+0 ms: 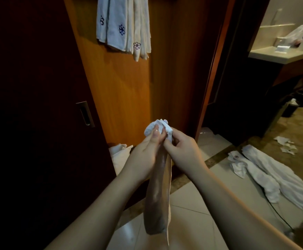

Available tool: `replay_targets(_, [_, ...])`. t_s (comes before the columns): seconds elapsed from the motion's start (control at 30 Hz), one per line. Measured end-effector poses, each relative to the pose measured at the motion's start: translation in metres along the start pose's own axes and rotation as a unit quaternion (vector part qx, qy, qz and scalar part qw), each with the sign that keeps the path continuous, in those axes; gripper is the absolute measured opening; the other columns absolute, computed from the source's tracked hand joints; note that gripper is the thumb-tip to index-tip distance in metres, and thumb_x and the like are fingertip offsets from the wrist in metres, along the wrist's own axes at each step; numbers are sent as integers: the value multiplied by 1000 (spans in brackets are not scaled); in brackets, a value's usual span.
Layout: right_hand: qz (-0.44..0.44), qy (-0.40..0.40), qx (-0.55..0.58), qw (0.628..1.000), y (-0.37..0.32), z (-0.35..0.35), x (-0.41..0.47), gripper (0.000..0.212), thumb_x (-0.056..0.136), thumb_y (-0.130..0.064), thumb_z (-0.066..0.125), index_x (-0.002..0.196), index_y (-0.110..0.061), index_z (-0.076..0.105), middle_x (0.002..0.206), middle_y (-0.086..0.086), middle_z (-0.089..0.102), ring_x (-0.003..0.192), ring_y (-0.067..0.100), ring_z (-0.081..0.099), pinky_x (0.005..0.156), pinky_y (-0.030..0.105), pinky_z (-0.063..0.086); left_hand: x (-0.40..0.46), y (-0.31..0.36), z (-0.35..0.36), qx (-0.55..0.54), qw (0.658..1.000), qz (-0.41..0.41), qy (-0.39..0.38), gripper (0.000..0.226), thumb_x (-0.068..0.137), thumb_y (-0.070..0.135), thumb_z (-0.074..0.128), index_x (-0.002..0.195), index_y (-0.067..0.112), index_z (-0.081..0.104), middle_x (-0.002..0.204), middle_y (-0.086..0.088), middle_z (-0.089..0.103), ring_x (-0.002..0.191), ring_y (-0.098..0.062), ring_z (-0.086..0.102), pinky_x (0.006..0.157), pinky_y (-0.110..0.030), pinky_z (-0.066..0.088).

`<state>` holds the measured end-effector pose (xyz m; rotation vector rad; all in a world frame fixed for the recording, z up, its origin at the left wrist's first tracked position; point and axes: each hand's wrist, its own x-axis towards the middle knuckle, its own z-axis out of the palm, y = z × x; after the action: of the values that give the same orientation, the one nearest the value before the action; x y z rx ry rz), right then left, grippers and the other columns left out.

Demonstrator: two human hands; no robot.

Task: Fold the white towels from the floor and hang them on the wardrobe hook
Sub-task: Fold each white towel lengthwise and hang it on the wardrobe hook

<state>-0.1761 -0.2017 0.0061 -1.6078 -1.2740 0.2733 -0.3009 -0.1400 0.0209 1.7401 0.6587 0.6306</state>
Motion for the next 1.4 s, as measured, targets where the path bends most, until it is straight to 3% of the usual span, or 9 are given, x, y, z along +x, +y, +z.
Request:
replay_targets(0.1, [18,16,19,1000,0,-2,-1,29,101,-25,53,101,-53,58,94,-25,68,85,-4,65,67,9,48,-5,1,-2,-16,1000,8,-2,44,89,72,21,115,60,55,93,62,49,93,41,41,68,11,31])
replay_targets(0.17, [27,18,34,999,0,-6,-1,27,103,-26,50,107,-51,60,100,-36,65,92,-12,62,70,2,43,-6,-8,-7,-38,996,46,70,50,94,65,30,117,41,68,101,44,64,99,28,53,72,6,38])
replay_targets(0.27, [36,31,60,997,1,-15,1,30,99,-23,48,102,-48,65,99,-34,67,93,-12,62,69,1,41,-1,-12,-17,47,976,109,182,18,103,34,53,111,29,69,113,19,65,107,11,57,81,-4,44])
replay_targets(0.37, [19,4,63,998,-1,-21,2,32,95,-23,46,100,-46,66,99,-28,68,91,-5,64,69,5,45,6,-8,-23,91,983,120,109,28,95,22,68,122,28,64,123,18,59,114,7,55,87,-5,45])
replay_targets(0.57, [-4,-11,26,1000,3,-27,1,35,92,-18,43,96,-47,62,100,-33,65,94,-7,62,72,4,43,7,-9,-24,87,989,96,77,19,87,25,77,98,32,63,96,12,66,80,3,60,65,-13,47])
replay_targets(0.8, [5,-15,27,999,16,-28,-3,33,91,-18,42,101,-39,66,105,-23,71,101,-3,64,78,15,47,-5,-19,-13,77,991,107,37,22,83,27,71,92,40,56,82,22,60,72,3,54,63,-15,43])
replay_targets(0.93, [7,-24,27,999,16,-34,-6,40,91,-18,43,93,-52,63,97,-33,67,93,-9,62,70,4,41,-8,-17,-12,96,992,69,-52,13,82,39,69,90,46,62,84,25,64,74,6,57,65,-14,45])
replay_targets(1.1, [47,-1,20,999,28,-52,-5,28,91,-23,42,98,-37,65,100,-26,70,94,-6,63,77,25,46,-11,-29,-31,376,906,15,-195,30,87,54,67,83,24,69,96,4,57,98,-12,51,89,-35,46])
replay_targets(1.4, [92,-3,-54,994,63,-67,-8,30,97,-19,43,106,-33,68,101,-14,69,94,3,61,88,40,52,-4,-3,-83,597,760,219,-133,21,94,51,49,91,36,64,91,22,55,98,-7,39,98,-38,26])
